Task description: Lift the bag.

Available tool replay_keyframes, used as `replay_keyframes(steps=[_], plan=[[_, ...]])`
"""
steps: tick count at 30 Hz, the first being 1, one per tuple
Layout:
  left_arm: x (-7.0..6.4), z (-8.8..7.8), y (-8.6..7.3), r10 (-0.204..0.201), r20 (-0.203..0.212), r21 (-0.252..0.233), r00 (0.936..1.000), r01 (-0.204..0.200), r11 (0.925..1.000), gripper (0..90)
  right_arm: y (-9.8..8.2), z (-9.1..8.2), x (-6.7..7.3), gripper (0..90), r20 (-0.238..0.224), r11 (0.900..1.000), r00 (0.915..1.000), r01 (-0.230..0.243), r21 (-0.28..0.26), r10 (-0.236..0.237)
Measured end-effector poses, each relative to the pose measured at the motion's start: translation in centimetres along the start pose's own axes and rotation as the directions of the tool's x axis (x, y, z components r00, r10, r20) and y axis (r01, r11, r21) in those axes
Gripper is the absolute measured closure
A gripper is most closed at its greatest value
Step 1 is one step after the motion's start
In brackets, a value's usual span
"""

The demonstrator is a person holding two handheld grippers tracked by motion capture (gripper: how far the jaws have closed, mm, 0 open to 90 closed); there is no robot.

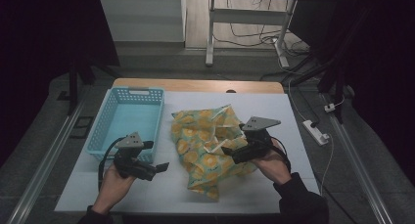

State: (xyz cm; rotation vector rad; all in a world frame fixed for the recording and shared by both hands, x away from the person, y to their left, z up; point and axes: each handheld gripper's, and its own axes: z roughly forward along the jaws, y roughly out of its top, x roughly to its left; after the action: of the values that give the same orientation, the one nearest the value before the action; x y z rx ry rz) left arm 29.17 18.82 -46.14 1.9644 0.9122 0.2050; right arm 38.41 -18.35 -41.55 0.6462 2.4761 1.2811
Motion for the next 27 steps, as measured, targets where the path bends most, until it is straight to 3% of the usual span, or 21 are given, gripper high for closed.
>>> replay_keyframes(steps=[6,17,27], plan=[[-0.2,-1.3,-1.4,-0.021,-0.022,-0.008,0.9995,0.021,0.9998,0.0,-0.9,-1.6,-0.1,0.0,0.024,1.0,0.9995,-0.019,-0.015,0.019],[-0.3,-3.8,-4.3,-0.076,-0.061,-0.041,0.9952,0.074,0.9964,0.0,-4.0,-4.5,-0.1,0.0,0.078,0.997,0.9945,-0.067,-0.023,0.069],[-0.5,-5.4,-6.8,-0.109,-0.108,-0.044,0.9881,0.105,0.9935,0.0,-7.8,-7.3,-0.1,0.0,0.144,0.989,0.9792,-0.136,-0.057,0.143]])
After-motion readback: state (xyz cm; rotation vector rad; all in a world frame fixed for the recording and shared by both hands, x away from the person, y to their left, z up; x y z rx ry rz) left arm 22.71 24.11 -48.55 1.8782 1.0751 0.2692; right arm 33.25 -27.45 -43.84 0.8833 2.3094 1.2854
